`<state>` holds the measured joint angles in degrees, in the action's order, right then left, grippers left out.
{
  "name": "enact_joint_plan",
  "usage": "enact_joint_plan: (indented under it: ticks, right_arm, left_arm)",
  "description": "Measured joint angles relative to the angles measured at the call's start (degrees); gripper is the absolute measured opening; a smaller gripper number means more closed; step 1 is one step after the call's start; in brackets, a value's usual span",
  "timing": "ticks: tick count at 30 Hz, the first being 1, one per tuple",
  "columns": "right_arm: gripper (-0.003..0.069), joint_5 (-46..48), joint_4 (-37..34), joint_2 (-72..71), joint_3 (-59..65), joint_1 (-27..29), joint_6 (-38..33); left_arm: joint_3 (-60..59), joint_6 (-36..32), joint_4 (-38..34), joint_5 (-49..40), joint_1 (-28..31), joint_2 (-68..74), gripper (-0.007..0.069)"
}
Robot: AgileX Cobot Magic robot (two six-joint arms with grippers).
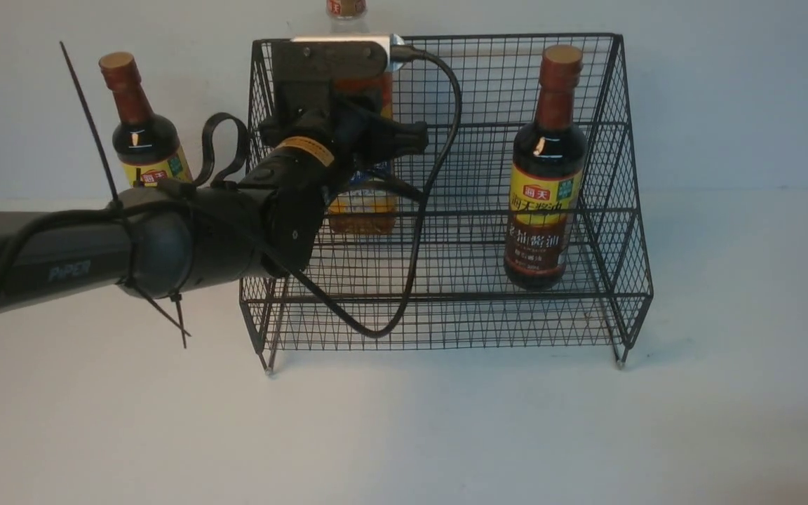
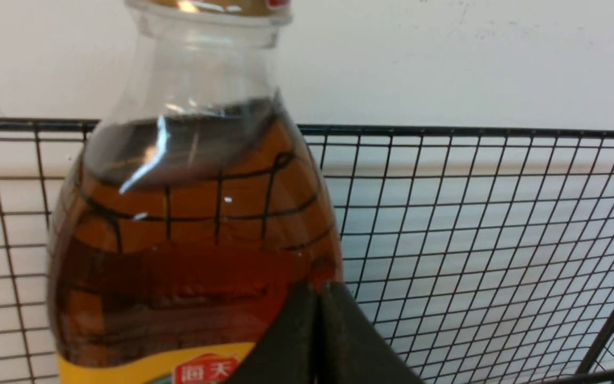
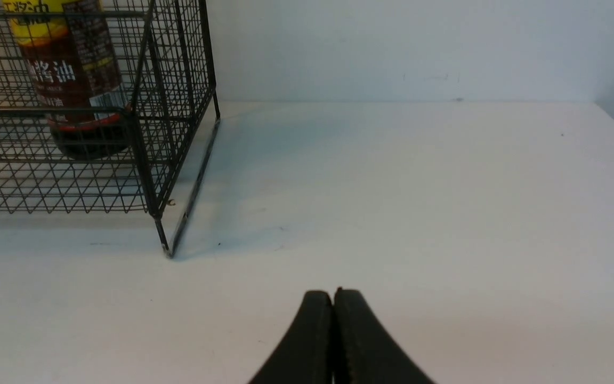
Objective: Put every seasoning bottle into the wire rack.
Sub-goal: Use the left arm to put the condiment bottle back on the shelf
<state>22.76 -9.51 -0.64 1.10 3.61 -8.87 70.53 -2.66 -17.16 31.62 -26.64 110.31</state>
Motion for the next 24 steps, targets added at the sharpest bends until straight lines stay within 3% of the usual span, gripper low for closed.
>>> enact_joint_plan:
  ticks: [6,9,17,20,24]
  right_arm:
    - [-0.0015,0.0,0.0,0.0,0.0,0.0,0.0]
    - [-0.0015,0.0,0.0,0.0,0.0,0.0,0.0]
    - [-0.0015,0.0,0.0,0.0,0.0,0.0,0.0]
    - [-0.0015,0.0,0.0,0.0,0.0,0.0,0.0]
    - [-0.0015,0.0,0.0,0.0,0.0,0.0,0.0]
  left_arm:
    - [0.0,-0.6,0.0,-3.6,0.0,-0.8,-0.0005]
    - [0.0,-1.0,0.1,-12.9,0.0,-4.5,-0.0005]
    - [0.0,-5.8,0.2,-27.4,0.1,-12.9,-0.0005]
    - [-0.1,-7.4,0.2,-33.5,1.6,-17.9,-0.0005]
    - [-2.2,-7.6,0.1,-34.5,6.1,-22.7,-0.0005]
